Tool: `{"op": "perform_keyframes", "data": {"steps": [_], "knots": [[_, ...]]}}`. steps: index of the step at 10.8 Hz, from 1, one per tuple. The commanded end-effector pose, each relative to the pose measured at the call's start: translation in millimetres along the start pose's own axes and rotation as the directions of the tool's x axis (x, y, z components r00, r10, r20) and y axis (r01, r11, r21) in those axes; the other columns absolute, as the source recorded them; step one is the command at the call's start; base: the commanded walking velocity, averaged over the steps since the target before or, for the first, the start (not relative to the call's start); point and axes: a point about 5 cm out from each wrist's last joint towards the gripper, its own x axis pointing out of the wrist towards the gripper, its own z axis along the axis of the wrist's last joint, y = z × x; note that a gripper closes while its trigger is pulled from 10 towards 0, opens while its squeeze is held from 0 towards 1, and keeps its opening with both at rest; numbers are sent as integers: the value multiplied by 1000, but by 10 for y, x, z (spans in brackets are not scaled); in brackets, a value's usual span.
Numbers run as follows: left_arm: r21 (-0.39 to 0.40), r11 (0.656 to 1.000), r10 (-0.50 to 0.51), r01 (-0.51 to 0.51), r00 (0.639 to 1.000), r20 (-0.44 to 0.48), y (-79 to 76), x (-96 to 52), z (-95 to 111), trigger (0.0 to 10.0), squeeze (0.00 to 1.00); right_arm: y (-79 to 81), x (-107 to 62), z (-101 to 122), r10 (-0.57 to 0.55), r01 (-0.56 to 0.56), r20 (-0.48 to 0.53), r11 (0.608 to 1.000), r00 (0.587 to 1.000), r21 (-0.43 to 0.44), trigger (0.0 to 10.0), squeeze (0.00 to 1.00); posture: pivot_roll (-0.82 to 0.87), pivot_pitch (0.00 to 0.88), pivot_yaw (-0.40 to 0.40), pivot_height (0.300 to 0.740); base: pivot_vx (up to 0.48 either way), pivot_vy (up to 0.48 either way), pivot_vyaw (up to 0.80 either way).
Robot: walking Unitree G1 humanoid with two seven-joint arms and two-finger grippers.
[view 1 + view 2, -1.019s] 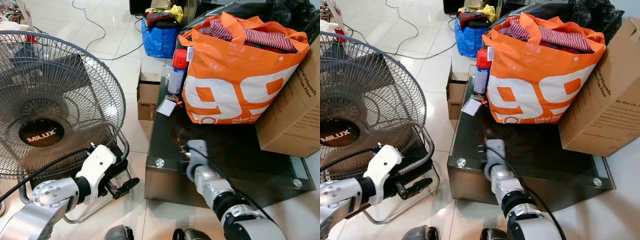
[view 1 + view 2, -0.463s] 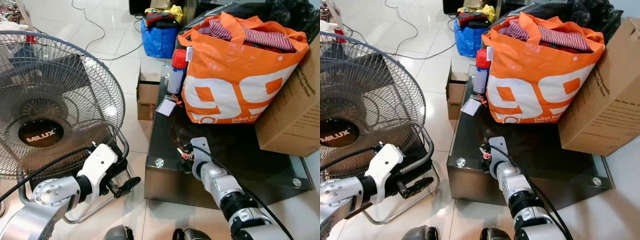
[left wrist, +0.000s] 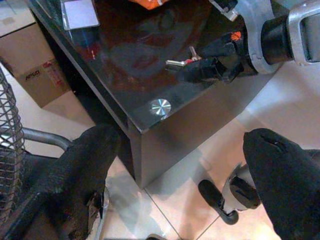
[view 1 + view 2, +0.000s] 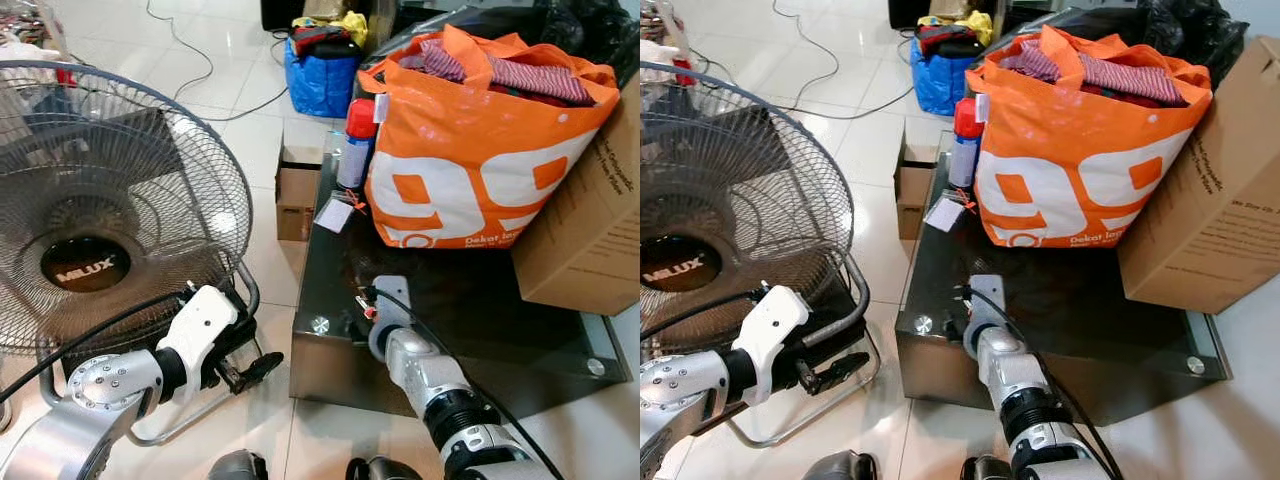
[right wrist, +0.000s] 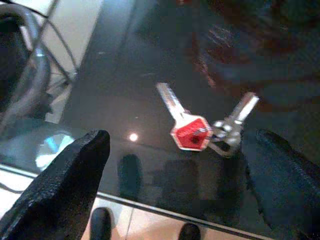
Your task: Hang keys on a hook
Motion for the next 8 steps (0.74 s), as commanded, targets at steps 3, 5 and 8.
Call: {"op": "perform_keyframes", "data": {"steps": [3,5,8], "knots": [[-8,1000,-6,6,1000,-7,-19,13,-22,10000,353,-45,18,-99,-100,100,6,995,995,4,1843,0,145,108,-64,740,0,0,0],[-8,1000,-7,7,1000,-8,-20,11,-21,10000,357,3,30,-100,-88,87,42,996,995,35,1686,0,148,113,-64,740,0,0,0],[-6,1000,-9,9,1000,-7,-16,11,-12,10000,353,182,45,2,10,-17,105,998,994,66,10000,0,151,116,-63,740,0,0,0]]}}
